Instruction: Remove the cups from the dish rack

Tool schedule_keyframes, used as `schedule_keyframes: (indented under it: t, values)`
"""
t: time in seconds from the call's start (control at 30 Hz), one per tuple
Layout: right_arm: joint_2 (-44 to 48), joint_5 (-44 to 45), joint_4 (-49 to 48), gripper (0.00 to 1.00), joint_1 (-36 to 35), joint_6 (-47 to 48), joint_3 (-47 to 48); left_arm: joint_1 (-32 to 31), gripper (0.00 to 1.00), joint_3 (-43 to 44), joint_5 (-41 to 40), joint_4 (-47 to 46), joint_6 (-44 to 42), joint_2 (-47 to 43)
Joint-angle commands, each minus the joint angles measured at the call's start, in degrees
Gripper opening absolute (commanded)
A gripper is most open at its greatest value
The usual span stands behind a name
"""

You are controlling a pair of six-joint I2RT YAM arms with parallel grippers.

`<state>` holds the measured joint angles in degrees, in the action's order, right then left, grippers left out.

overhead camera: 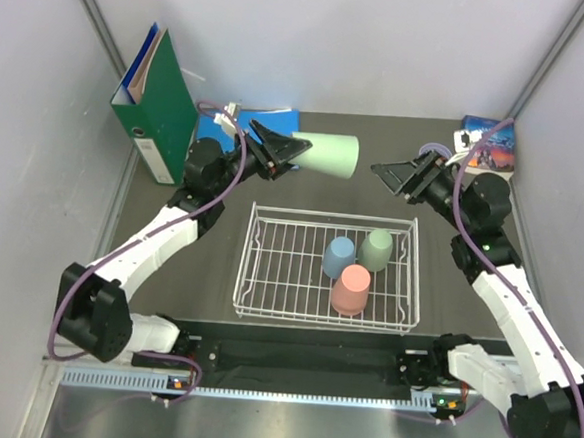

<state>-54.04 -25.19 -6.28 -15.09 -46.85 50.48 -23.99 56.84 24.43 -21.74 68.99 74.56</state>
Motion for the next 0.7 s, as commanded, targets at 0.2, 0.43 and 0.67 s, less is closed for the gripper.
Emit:
schedule_keyframes:
  t: [0.2,0.43,0.67]
  values:
    - [-4.7,-7.9,-10.8,0.74,-0.1,-3.7,1.9,0.3,0.00,-2.2,10.1,-24.9,14.7,3.6]
    - [-6.4,-7.3,-11.6,0.74,-1.6,-2.8,4.3,0.2,0.00,-3.7,9.3,-25.0,14.2,4.6]
    - [-3.1,-4.4,-7.3,0.73,-1.8,-0.2,5.0,0.3,0.00,-2.0,8.1,-22.4,11.9,5.2]
